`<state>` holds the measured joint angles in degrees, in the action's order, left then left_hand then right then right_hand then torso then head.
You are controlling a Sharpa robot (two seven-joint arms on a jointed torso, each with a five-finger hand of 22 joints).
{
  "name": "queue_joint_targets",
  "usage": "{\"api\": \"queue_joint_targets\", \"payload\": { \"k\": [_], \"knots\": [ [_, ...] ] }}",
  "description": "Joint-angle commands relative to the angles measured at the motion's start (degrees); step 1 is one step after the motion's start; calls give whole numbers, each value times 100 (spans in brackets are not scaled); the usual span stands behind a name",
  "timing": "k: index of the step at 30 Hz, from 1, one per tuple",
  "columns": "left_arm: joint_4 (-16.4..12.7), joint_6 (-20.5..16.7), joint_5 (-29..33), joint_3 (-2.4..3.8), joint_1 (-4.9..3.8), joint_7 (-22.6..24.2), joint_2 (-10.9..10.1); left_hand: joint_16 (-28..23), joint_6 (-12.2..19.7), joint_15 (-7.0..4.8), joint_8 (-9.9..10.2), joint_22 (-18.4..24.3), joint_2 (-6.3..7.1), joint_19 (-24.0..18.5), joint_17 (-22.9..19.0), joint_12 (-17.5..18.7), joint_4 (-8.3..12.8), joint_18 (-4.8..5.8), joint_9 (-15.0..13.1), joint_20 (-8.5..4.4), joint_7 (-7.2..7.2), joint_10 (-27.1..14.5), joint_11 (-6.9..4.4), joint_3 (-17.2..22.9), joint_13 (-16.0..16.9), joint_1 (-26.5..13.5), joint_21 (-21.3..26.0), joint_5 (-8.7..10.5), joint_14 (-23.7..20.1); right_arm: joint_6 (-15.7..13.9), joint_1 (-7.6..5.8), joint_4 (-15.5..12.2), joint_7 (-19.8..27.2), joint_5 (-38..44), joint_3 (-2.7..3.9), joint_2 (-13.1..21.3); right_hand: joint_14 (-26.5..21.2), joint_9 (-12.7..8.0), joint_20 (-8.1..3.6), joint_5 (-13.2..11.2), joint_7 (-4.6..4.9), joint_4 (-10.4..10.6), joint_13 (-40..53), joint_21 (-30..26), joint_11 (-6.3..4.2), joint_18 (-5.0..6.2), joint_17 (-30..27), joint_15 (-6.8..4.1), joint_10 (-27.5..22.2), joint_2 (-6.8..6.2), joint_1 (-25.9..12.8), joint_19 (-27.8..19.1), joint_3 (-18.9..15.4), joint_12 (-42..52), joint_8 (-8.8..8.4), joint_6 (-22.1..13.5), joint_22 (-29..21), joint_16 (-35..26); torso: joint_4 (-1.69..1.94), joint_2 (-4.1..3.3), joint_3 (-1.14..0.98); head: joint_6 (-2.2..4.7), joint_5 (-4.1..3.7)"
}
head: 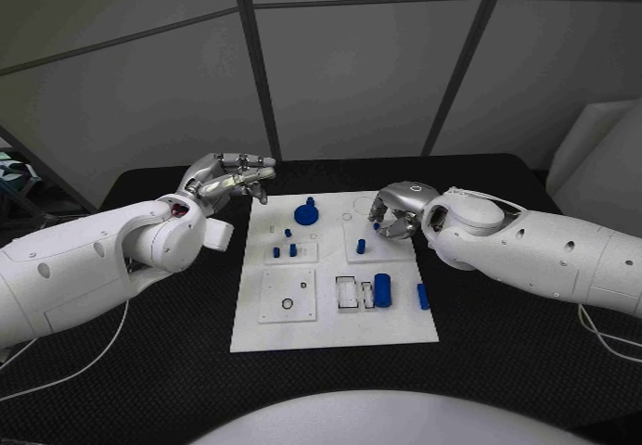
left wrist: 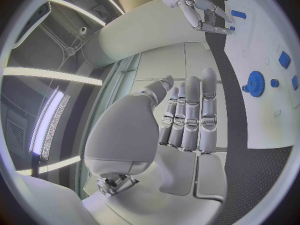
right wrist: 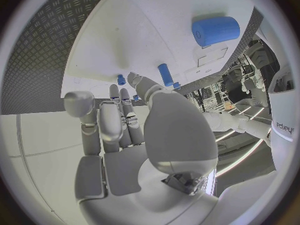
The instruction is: Assemble the parts on the task board
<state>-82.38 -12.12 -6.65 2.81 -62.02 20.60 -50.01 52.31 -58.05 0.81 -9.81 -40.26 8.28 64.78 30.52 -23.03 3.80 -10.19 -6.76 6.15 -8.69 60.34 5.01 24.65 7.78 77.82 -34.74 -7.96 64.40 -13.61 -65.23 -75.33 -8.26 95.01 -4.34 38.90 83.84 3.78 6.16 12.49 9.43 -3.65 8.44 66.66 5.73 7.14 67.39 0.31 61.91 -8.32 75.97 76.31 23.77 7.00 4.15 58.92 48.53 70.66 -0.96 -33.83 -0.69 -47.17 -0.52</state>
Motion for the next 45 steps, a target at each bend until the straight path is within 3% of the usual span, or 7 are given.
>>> {"api": "queue_joint_targets", "payload": {
  "k": [1,5,8,26,32,42,45],
  "knots": [
    [-21,41,179,6,-6,159,-2,-33,-36,-16,-33,8,-76,-40,-9,-31,-1,-31,5,12,-8,33,-7,-31,9,-3,28,-27,-34,16,-2,77,9,61,1,-53,218,8,26,-51,9,-7,-45,43,7,-7,10,34,22,71,46,24,87,7,-31,-28,32,40,-9,2,-1,-11,14],
    [-25,43,183,7,-6,157,6,-37,-36,-15,-33,8,-78,-42,-13,-32,-3,-30,5,12,-9,32,-5,-37,9,-6,29,-26,-36,80,4,179,35,11,0,-120,229,23,15,-129,2,-9,-124,116,-13,-22,46,11,143,194,97,67,282,65,0,73,140,89,1,5,0,-24,7],
    [-17,54,184,7,-6,143,10,-40,-36,-14,-33,9,-84,-44,-16,-33,-4,-30,6,12,-11,31,-5,-38,9,-5,30,-26,-38,136,9,217,38,-17,0,-150,253,44,-11,-367,-23,-36,-172,230,-53,-48,141,-18,286,327,173,129,510,134,53,217,318,190,2,4,-1,-35,0],
    [55,-44,405,7,-7,146,32,-82,68,38,2,30,-115,-81,-86,35,-34,-21,37,41,-55,-244,67,-157,-33,-34,70,-20,-70,406,37,353,31,-82,-19,-273,257,62,-49,-446,-73,-77,-237,344,-112,-73,176,-57,474,287,126,170,660,212,111,397,482,252,-5,13,1,-83,37],
    [53,-44,423,7,-7,153,32,-85,78,44,3,33,-117,-86,-92,36,-36,-21,40,45,-60,-267,74,-171,-36,-34,75,-20,-77,438,44,347,-30,-46,-87,-283,255,60,-53,-449,-76,-98,-249,348,-115,-73,178,-60,480,264,131,167,671,212,108,400,487,256,-3,13,0,-87,31],
    [58,-48,429,7,-8,162,29,-87,81,46,1,34,-122,-89,-97,35,-33,-21,41,46,-62,-278,76,-176,-38,-27,78,-21,-81,-15,48,208,-307,181,-143,-173,282,93,-99,-451,-136,-176,-279,558,-182,-126,299,-118,693,315,164,274,773,304,183,606,823,389,-18,19,-6,-88,18],
    [60,-55,439,7,-8,166,26,-89,84,49,0,35,-122,-92,-100,36,-31,-21,42,48,-65,-293,80,-183,-40,-24,80,-21,-86,-143,47,130,-395,221,-144,-109,279,99,-107,-454,-147,-182,-280,592,-194,-134,282,-129,725,307,153,292,771,314,195,638,877,382,6,19,5,-68,-19]
  ]
}}
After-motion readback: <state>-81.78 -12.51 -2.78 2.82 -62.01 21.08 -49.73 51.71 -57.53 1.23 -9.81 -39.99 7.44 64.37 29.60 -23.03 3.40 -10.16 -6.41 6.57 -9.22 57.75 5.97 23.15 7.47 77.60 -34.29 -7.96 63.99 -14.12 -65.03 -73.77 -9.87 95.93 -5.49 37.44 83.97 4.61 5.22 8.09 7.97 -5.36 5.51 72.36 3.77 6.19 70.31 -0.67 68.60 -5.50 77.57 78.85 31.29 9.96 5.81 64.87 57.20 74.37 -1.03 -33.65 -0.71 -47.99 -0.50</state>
